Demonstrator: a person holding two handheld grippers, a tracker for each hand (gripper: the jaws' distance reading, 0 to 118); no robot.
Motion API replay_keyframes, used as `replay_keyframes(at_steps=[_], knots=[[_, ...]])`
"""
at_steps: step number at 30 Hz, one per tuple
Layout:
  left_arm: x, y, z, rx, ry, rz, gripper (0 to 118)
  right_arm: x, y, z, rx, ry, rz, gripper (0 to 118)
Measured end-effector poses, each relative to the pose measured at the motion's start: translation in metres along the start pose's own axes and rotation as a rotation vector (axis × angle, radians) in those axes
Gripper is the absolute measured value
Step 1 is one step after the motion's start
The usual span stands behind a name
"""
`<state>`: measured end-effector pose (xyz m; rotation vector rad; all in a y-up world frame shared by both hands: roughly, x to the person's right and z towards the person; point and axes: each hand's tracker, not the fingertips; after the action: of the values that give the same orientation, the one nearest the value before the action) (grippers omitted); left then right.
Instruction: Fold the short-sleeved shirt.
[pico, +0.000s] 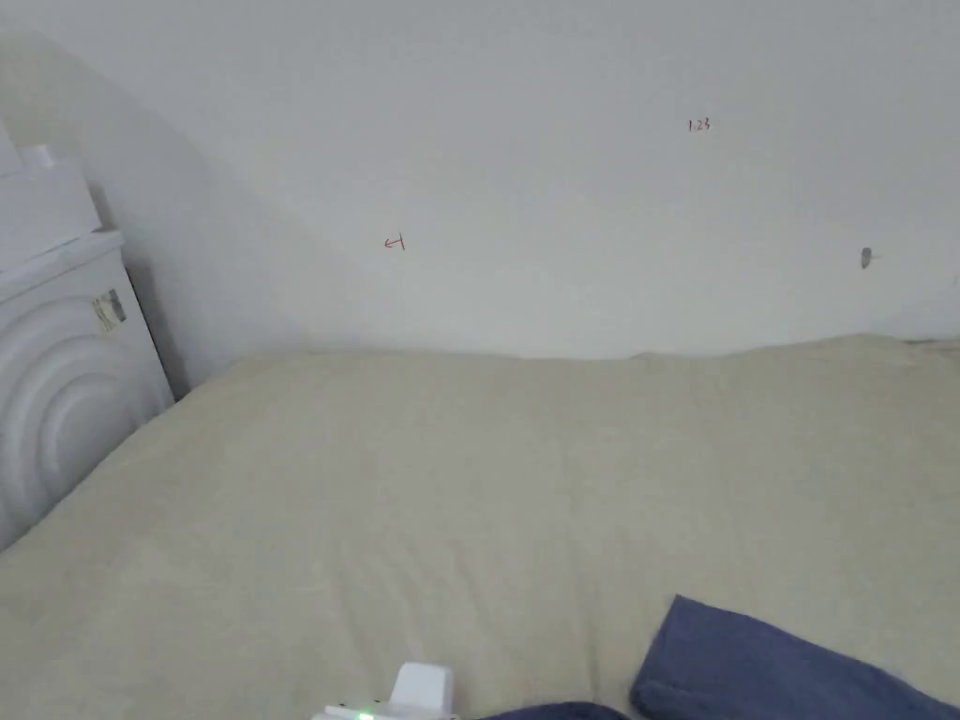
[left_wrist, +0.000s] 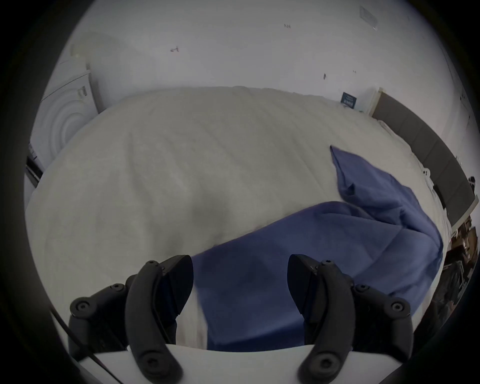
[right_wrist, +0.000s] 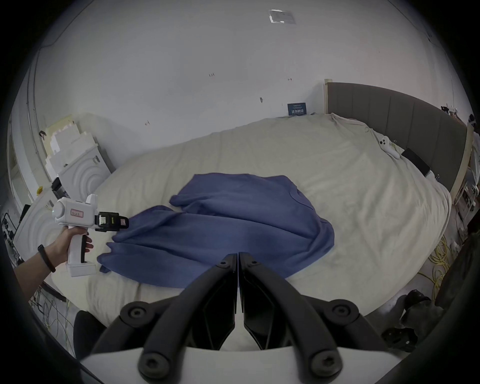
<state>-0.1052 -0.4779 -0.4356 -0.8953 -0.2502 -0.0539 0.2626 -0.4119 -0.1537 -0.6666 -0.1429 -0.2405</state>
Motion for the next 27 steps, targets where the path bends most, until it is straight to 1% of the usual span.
replay_keyframes(at_steps=[1, 3, 4, 5, 6, 7, 8, 9, 10, 11, 12, 14, 15, 16, 17, 18, 19, 20, 21, 22, 23, 24, 25, 27], knots=[[0.001, 0.000, -0.005, 0.007, -0.010, -0.013, 82, 0.002, 0.000, -0.002, -0.008, -0.001, 0.001, 2], [0.004, 0.001, -0.013, -0.038, -0.009, -0.017, 84, 0.004, -0.003, -0.007, -0.022, -0.010, -0.009, 2], [0.005, 0.001, -0.008, -0.023, -0.012, -0.019, 84, 0.005, -0.003, -0.008, -0.028, -0.009, -0.009, 2], [0.007, 0.001, -0.004, -0.004, -0.011, -0.030, 87, 0.006, -0.004, -0.009, -0.030, -0.010, -0.010, 2], [0.011, 0.002, 0.000, -0.013, -0.002, -0.036, 86, 0.005, -0.005, -0.009, -0.033, -0.011, -0.010, 2], [0.011, 0.002, 0.002, -0.025, 0.018, -0.029, 81, 0.005, -0.006, -0.010, -0.038, -0.009, -0.010, 2], [0.009, 0.002, 0.002, -0.018, 0.017, -0.028, 63, 0.005, -0.007, -0.012, -0.040, -0.007, -0.010, 2], [0.012, 0.001, 0.006, 0.001, -0.014, -0.036, 34, 0.005, -0.008, -0.014, -0.046, -0.007, -0.013, 2], [0.016, 0.001, 0.009, 0.006, -0.056, -0.029, 10, 0.006, -0.010, -0.017, -0.052, -0.003, -0.015, 3], [0.021, 0.000, 0.008, -0.005, 0.000, -0.043, 10, 0.006, -0.010, -0.018, -0.056, 0.003, -0.016, 3], [0.021, 0.000, 0.001, -0.030, 0.010, -0.069, 10, 0.007, -0.010, -0.019, -0.058, 0.009, -0.018, 3], [0.018, 0.002, -0.004, -0.039, 0.010, -0.049, 10, 0.011, -0.005, -0.022, -0.048, 0.024, -0.018, 4], [0.015, 0.004, -0.005, -0.057, 0.003, -0.014, 10, 0.013, 0.003, -0.024, -0.037, 0.045, 0.017, 4], [0.013, 0.007, -0.010, -0.066, 0.003, -0.003, 10, 0.014, 0.014, -0.027, -0.006, 0.027, 0.055, 5], [0.014, 0.010, -0.010, -0.076, 0.005, -0.020, 10, 0.017, 0.026, -0.033, 0.005, 0.029, 0.089, 8], [0.015, 0.012, -0.009, -0.094, 0.003, -0.052, 10, 0.022, 0.044, -0.045, -0.007, 0.052, 0.136, 14], [0.015, 0.014, -0.009, -0.106, 0.002, -0.075, 10, 0.026, 0.064, -0.057, -0.019, 0.050, 0.172, 29], [0.014, 0.014, -0.015, -0.107, 0.000, -0.071, 10, 0.028, 0.081, -0.070, -0.014, 0.047, 0.184, 51], [0.011, 0.014, -0.017, -0.107, -0.006, -0.066, 10, 0.033, 0.101, -0.089, -0.025, 0.066, 0.218, 65], [0.008, 0.014, -0.017, -0.108, -0.015, -0.067, 10, 0.039, 0.121, -0.111, -0.069, 0.094, 0.266, 75], [0.006, 0.013, -0.016, -0.105, -0.022, -0.064, 10, 0.040, 0.138, -0.131, -0.113, 0.103, 0.306, 80], [0.007, 0.011, -0.018, -0.099, -0.029, -0.034, 10, 0.040, 0.154, -0.152, -0.141, 0.116, 0.358, 81], [0.004, 0.012, -0.018, -0.099, -0.037, -0.002, 10, 0.040, 0.168, -0.175, -0.193, 0.135, 0.429, 81], [0.000, 0.015, -0.021, -0.111, -0.043, 0.047, 10, 0.040, 0.191, -0.219, -0.304, 0.097, 0.532, 81]])
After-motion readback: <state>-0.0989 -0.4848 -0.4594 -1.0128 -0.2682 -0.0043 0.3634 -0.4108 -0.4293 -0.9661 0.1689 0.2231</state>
